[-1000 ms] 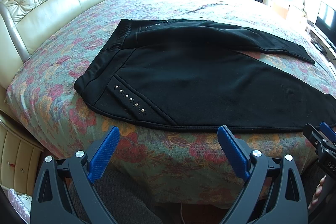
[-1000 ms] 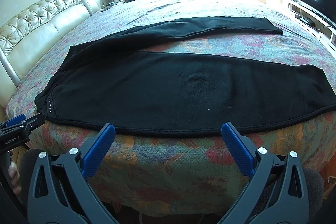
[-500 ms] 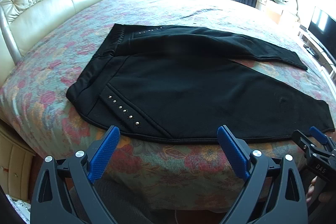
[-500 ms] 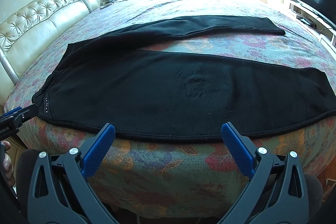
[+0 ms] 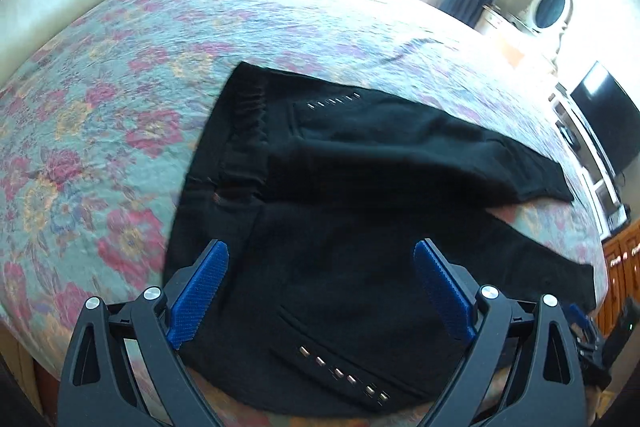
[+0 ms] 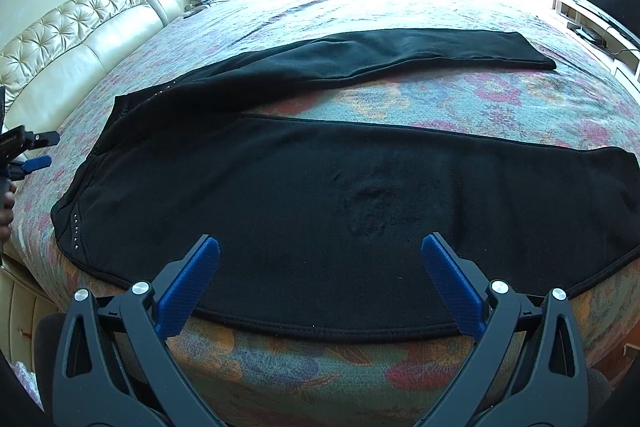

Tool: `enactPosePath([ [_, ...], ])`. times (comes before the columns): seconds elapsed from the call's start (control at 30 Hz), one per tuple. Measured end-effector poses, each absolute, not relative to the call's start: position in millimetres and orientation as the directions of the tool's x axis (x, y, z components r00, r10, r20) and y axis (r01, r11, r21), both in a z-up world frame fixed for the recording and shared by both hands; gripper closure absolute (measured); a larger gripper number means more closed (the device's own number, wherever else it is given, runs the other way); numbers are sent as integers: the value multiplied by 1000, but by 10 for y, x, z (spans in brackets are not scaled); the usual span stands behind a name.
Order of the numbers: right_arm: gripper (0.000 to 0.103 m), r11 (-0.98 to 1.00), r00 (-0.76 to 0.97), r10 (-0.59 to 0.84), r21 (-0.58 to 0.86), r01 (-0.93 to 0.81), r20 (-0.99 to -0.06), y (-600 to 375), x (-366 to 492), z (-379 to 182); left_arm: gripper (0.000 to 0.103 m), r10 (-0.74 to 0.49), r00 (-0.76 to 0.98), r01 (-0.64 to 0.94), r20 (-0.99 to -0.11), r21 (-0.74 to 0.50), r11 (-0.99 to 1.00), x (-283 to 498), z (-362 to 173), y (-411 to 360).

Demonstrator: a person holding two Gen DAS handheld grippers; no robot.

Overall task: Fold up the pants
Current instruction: 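Grasp the studded waistband corner of the black trousers with the left gripper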

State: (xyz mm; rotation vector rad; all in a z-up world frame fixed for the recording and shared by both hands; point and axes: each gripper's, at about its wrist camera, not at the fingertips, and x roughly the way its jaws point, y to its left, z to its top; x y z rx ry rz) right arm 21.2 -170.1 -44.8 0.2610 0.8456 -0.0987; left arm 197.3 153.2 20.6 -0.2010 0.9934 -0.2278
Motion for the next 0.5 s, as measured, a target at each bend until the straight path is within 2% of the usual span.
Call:
enactPosePath([
  [0.13,2,966,655,35,193,171,-754,-1691,350,-473,10,-296,537,52,-790,-319,946,2661,65,1941],
  [0.3,2,972,629,44,178,151,-776,-1674,508,-553,10,-221,530,41,-819,-236,971,3359,-228,2087],
  [0.5,2,970,596,65,190,149,-800,-1683,673,-683,10,-355,489,142,-797,-329,934,3874,-462,1977],
])
